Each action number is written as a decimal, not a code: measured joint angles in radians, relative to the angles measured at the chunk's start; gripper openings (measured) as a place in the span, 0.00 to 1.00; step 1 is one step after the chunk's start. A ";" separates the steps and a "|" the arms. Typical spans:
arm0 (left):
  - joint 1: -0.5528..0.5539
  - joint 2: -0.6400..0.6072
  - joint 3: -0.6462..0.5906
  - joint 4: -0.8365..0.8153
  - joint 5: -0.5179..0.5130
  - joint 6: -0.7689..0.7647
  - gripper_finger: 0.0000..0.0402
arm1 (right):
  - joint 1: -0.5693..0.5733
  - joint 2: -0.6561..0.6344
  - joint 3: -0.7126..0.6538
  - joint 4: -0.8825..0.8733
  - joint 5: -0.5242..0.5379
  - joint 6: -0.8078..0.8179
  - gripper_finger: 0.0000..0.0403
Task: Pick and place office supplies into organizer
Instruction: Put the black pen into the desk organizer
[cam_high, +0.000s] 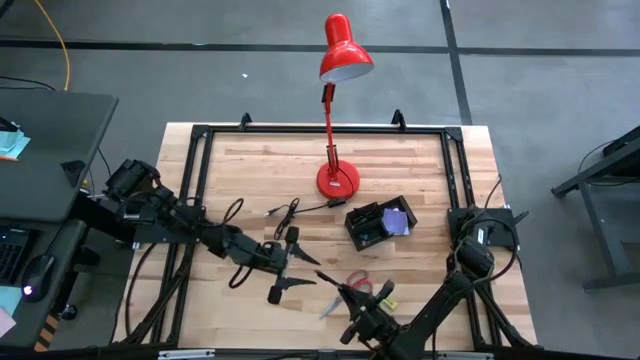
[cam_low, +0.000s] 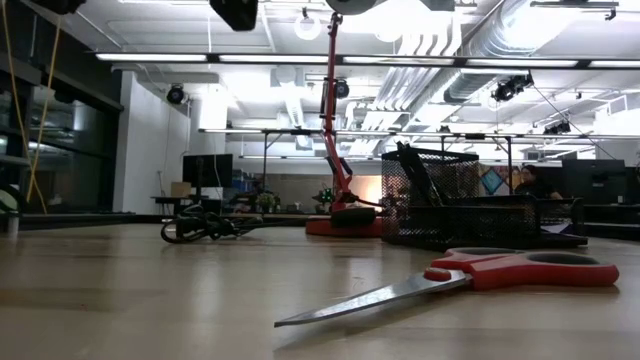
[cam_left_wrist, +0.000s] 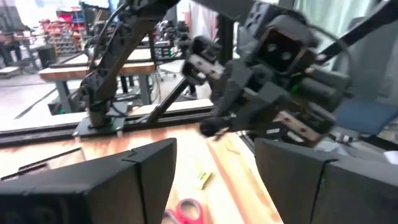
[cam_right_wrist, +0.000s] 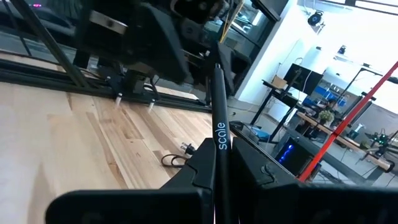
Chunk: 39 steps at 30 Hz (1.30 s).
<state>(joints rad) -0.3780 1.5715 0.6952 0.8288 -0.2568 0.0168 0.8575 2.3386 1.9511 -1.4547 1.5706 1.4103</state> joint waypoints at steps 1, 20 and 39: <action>0.009 0.000 0.000 -0.008 0.000 -0.007 0.50 | 0.000 0.000 0.000 0.016 0.000 -0.017 0.03; 0.058 0.001 0.000 0.009 0.179 -0.077 0.49 | -0.048 0.000 0.000 0.075 0.000 -0.093 0.03; 0.058 0.009 0.000 0.037 0.172 -0.050 0.06 | -0.054 -0.001 0.000 0.135 -0.004 -0.169 0.03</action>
<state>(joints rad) -0.3199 1.5803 0.6952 0.8655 -0.0850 -0.0333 0.8032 2.3375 1.9514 -1.3201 1.5667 1.2410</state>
